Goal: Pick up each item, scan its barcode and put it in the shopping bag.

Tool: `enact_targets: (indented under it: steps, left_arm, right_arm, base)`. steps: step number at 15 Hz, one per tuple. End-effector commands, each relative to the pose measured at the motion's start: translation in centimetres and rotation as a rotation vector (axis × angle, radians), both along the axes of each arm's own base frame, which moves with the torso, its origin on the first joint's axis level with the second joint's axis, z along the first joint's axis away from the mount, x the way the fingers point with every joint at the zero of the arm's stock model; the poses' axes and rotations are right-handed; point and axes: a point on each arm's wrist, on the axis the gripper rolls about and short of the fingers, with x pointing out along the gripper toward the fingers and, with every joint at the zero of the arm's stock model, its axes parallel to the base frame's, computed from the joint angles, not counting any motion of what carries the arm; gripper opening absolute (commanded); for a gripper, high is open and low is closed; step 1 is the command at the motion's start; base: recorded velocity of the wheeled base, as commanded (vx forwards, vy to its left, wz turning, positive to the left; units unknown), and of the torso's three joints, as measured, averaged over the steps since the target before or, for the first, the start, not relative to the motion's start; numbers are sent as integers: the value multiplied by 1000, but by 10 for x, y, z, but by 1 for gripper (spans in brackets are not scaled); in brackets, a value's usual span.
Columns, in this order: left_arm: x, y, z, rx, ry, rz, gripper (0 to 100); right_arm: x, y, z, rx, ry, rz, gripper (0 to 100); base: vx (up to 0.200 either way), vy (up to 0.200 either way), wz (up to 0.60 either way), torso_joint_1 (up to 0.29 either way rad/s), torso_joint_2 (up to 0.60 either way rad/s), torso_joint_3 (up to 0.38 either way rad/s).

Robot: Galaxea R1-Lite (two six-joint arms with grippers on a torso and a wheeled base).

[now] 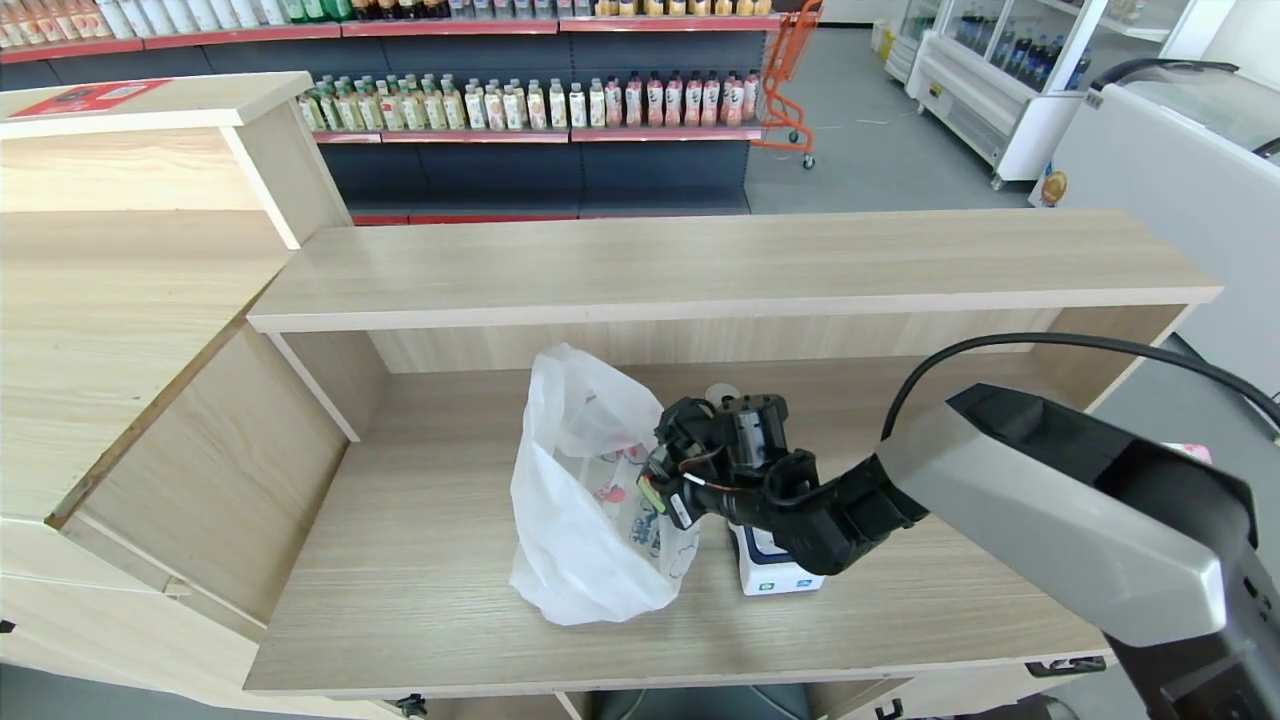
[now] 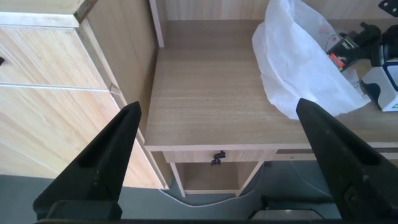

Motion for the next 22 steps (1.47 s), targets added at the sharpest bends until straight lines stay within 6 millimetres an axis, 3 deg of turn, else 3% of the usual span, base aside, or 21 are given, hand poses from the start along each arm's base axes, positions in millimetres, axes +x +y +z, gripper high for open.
enact_targets:
  steps: [1,6,7,9,13,15,18,20,22]
  left_arm:
    - [0,0,0,0,0,0,100]
    - [0,0,0,0,0,0,100]
    - [0,0,0,0,0,1,100]
    - [0,0,0,0,0,0,100]
    - [0,0,0,-2,0,0,100]
    - [0,0,0,0,0,1,100]
    - [0,0,0,0,0,0,100]
    - [0,0,0,0,0,0,100]
    - [0,0,0,0,0,0,100]
  right_arm:
    - [2,6,-6,3,-1,8,0]
    - [6,9,-10,10,-1,11,0]
    - [6,10,-11,30,12,2,100]
    - [6,10,-3,103,44,-30,100]
    - [-6,-1,39,328,172,-115,100]
    - [-24,-24,64,431,260,-186,100]
    - [-54,-64,85,500,332,-269,100]
    - [-89,-101,109,585,393,-273,100]
    - [-123,-120,142,688,393,-259,100]
  base:
    - [0,0,0,0,0,0]
    - [0,0,0,0,0,0]
    - [0,0,0,0,0,0]
    - [0,0,0,0,0,0]
    - [0,0,0,0,0,0]
    - [0,0,0,0,0,0]
    - [0,0,0,0,0,0]
    - [0,0,0,0,0,0]
    - [0,0,0,0,0,0]
